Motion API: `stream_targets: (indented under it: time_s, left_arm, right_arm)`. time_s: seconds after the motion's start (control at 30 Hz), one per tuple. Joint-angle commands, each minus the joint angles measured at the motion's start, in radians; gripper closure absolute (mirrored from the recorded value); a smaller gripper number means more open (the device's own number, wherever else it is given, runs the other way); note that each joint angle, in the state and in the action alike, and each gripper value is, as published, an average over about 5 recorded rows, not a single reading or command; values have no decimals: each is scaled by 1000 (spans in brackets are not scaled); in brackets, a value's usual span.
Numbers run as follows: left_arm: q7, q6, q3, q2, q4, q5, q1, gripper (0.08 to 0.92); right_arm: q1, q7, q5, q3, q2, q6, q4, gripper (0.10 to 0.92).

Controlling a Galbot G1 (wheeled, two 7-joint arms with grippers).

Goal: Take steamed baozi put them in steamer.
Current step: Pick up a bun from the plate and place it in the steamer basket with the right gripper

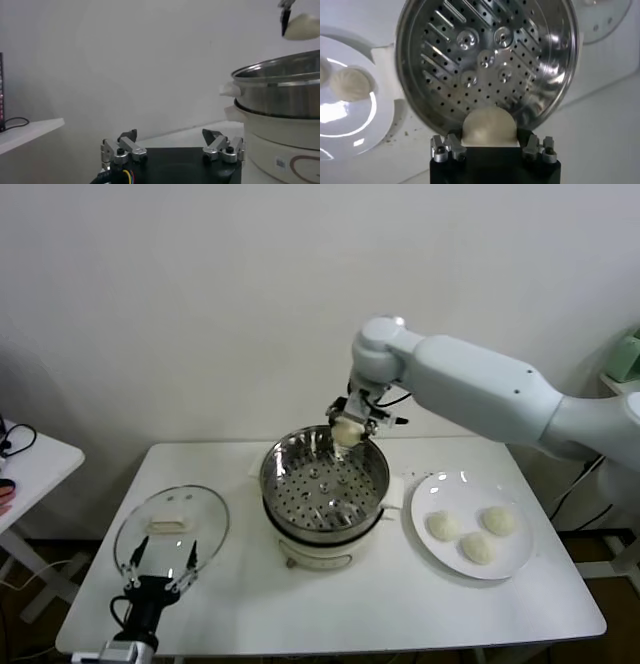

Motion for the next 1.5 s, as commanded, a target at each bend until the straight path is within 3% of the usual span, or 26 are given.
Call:
stream_targets:
  time_s: [0.03, 0.57, 0.97, 1.1, 1.23, 1.5]
  left_arm:
    - [0, -2, -1, 3, 1, -3, 1, 177]
    - [-6, -5, -6, 5, 24, -15, -3, 177]
    - [-13, -14, 2, -5, 40, -5, 5, 177]
    - [-14, -14, 0, -4, 40, -5, 4, 177]
    - [-14, -12, 2, -5, 40, -3, 1, 177]
    - [-14, -9, 2, -4, 38, -1, 0, 177]
  right_arm:
    - [-77, 8, -175, 2, 102, 89, -76, 323]
    - [-173, 30, -317, 47, 144, 151, -159, 321]
    - [-196, 41, -300, 50, 161, 152, -187, 319]
    - [-195, 47, -293, 51, 158, 155, -188, 267]
    - [-182, 38, -265, 51, 152, 156, -182, 210]
    - [-56, -1, -65, 27, 79, 136, -96, 203]
